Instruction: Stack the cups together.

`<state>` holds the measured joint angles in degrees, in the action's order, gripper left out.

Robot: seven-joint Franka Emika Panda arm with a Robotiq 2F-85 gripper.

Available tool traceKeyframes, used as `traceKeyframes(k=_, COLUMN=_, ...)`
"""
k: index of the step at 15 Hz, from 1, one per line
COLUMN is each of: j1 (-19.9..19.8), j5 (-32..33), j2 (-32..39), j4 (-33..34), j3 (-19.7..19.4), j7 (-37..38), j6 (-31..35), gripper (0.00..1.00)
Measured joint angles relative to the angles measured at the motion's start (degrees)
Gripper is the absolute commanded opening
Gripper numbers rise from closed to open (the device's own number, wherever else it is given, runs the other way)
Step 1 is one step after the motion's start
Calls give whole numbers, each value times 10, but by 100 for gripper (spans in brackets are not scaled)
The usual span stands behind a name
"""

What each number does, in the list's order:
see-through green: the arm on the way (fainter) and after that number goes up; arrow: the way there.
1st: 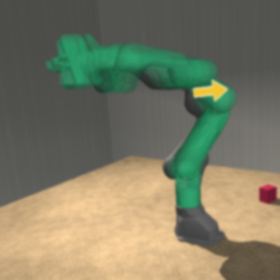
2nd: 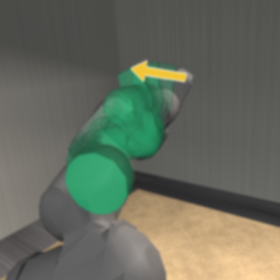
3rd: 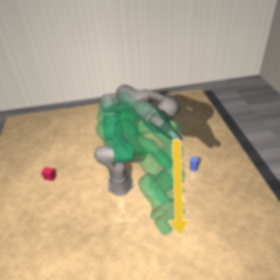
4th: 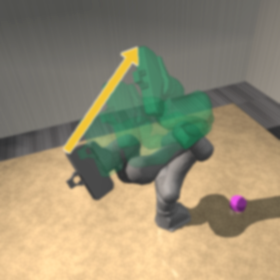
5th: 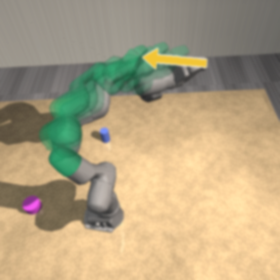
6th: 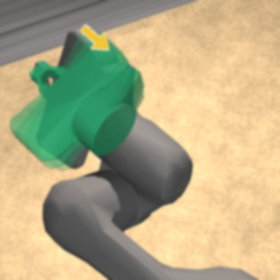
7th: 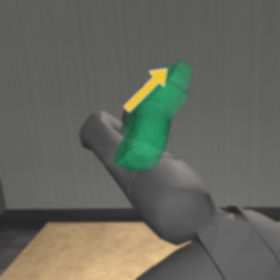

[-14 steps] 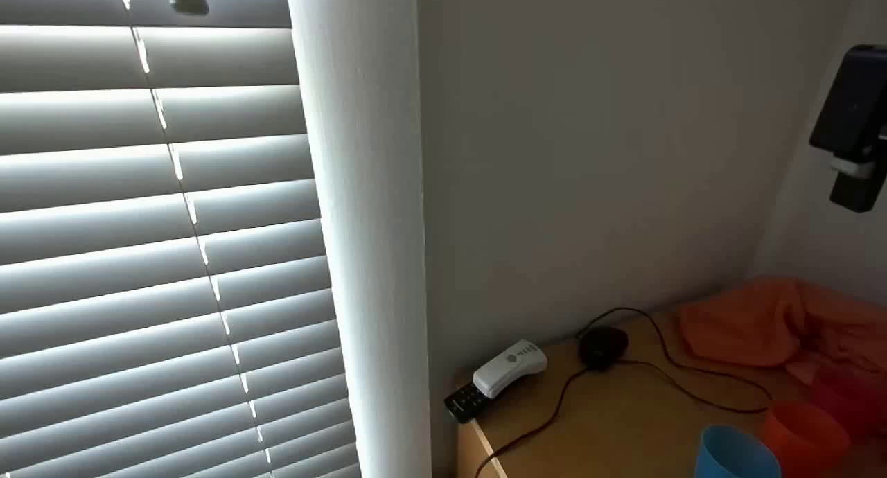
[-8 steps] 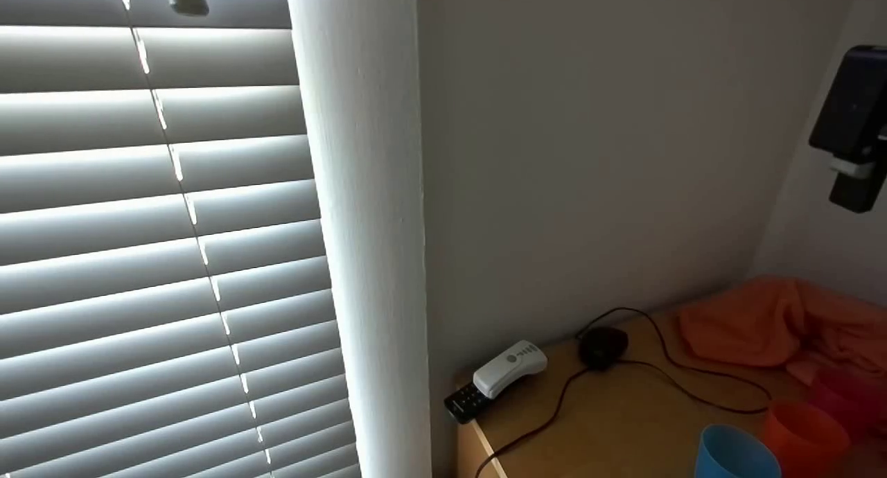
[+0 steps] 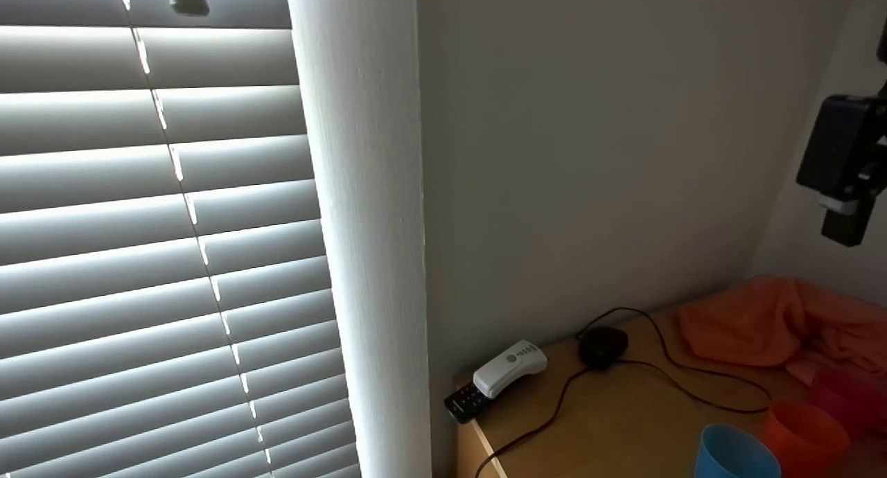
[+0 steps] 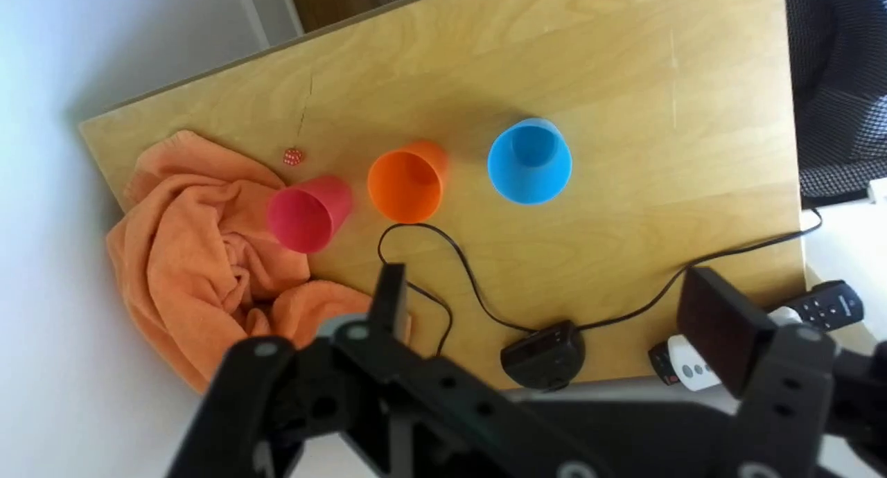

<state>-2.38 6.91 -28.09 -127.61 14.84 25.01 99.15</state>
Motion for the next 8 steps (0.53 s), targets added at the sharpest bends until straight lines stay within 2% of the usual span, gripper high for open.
traceKeyframes(k=8, j1=5, j5=-16, j2=79, j4=-33, j3=-23, j7=8, j6=17, gripper=100)
